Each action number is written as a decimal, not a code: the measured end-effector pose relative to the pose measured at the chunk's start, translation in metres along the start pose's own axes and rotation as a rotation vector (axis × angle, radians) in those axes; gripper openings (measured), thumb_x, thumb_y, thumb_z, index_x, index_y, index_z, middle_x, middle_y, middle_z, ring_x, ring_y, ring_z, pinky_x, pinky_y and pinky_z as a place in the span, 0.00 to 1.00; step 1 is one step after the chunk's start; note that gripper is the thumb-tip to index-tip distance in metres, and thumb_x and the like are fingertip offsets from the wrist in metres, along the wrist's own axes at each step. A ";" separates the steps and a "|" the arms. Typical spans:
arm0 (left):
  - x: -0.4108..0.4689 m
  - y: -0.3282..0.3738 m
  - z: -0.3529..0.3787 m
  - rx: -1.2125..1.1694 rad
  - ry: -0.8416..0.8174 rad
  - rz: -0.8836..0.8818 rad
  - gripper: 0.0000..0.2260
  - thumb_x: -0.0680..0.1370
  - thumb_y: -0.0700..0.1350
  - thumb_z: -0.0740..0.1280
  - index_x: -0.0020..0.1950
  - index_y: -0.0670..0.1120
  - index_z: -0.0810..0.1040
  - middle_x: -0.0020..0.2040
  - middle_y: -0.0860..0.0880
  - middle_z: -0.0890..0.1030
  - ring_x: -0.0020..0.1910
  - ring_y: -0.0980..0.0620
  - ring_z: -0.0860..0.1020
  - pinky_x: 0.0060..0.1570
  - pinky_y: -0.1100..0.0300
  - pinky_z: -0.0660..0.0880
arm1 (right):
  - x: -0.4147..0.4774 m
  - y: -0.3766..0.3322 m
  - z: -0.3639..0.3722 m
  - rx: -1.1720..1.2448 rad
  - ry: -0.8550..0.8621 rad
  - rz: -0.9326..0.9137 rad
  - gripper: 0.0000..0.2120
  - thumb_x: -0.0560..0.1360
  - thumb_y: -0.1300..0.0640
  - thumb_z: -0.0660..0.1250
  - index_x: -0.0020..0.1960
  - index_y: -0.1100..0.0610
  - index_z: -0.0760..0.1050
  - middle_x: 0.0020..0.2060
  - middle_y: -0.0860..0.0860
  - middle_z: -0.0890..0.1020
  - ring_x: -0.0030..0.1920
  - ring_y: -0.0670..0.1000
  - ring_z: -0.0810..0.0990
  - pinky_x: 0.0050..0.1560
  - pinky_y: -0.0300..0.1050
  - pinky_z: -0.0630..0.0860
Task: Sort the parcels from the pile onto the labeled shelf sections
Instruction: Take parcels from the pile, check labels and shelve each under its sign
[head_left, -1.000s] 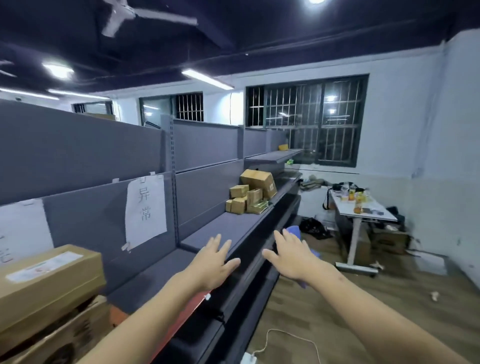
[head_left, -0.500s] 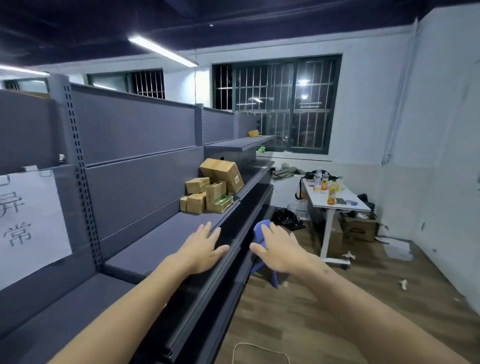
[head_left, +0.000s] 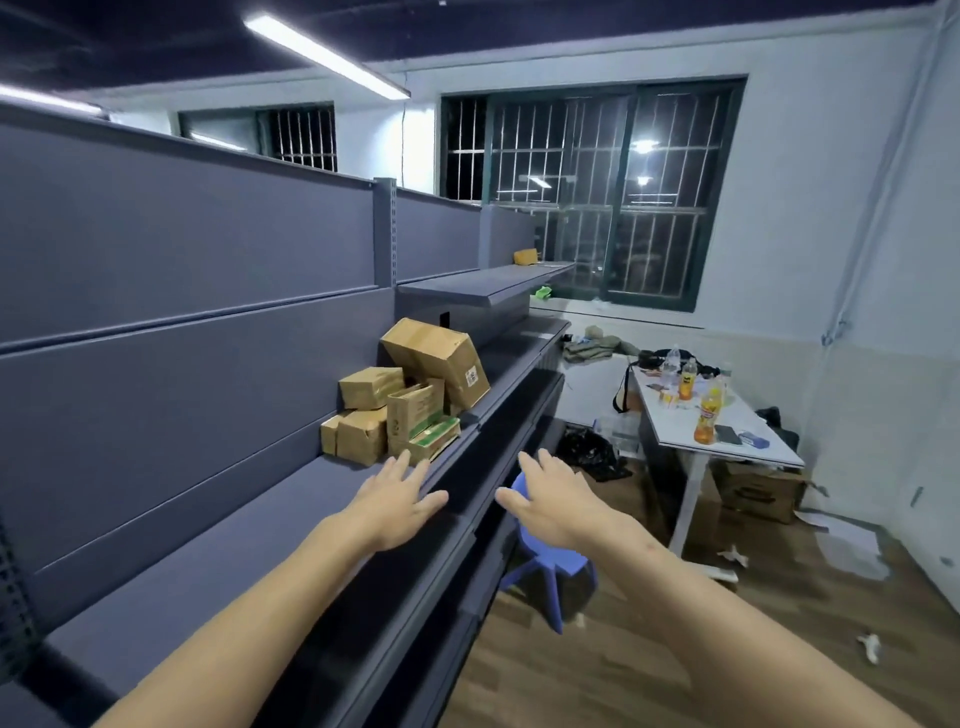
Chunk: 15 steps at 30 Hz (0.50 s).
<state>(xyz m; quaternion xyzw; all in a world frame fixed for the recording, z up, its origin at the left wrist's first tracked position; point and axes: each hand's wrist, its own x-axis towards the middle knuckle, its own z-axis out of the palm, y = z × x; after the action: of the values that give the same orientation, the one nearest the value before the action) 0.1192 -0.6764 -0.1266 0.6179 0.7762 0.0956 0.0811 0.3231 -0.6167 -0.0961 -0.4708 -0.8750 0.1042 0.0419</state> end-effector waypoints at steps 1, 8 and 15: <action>0.018 -0.003 0.004 0.001 -0.003 -0.023 0.30 0.81 0.61 0.49 0.79 0.48 0.47 0.79 0.43 0.44 0.78 0.46 0.44 0.75 0.50 0.47 | 0.022 0.006 0.001 0.003 -0.005 -0.023 0.34 0.81 0.40 0.50 0.79 0.57 0.45 0.78 0.58 0.48 0.78 0.57 0.47 0.75 0.59 0.50; 0.169 0.002 0.020 -0.086 0.044 -0.180 0.30 0.81 0.59 0.50 0.79 0.47 0.47 0.79 0.43 0.45 0.78 0.46 0.44 0.76 0.52 0.45 | 0.186 0.064 -0.007 0.022 0.021 -0.202 0.33 0.81 0.40 0.51 0.79 0.57 0.48 0.78 0.58 0.53 0.77 0.57 0.51 0.75 0.58 0.53; 0.282 -0.002 0.006 -0.232 0.112 -0.318 0.30 0.81 0.61 0.51 0.79 0.49 0.49 0.79 0.46 0.46 0.78 0.48 0.47 0.75 0.53 0.46 | 0.335 0.095 -0.019 0.165 -0.005 -0.328 0.24 0.79 0.40 0.54 0.66 0.55 0.66 0.61 0.55 0.72 0.65 0.58 0.69 0.66 0.58 0.67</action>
<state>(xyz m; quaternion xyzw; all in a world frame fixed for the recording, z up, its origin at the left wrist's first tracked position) 0.0557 -0.4022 -0.1353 0.4677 0.8511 0.2046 0.1223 0.2191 -0.2844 -0.1069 -0.3163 -0.9288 0.1683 0.0947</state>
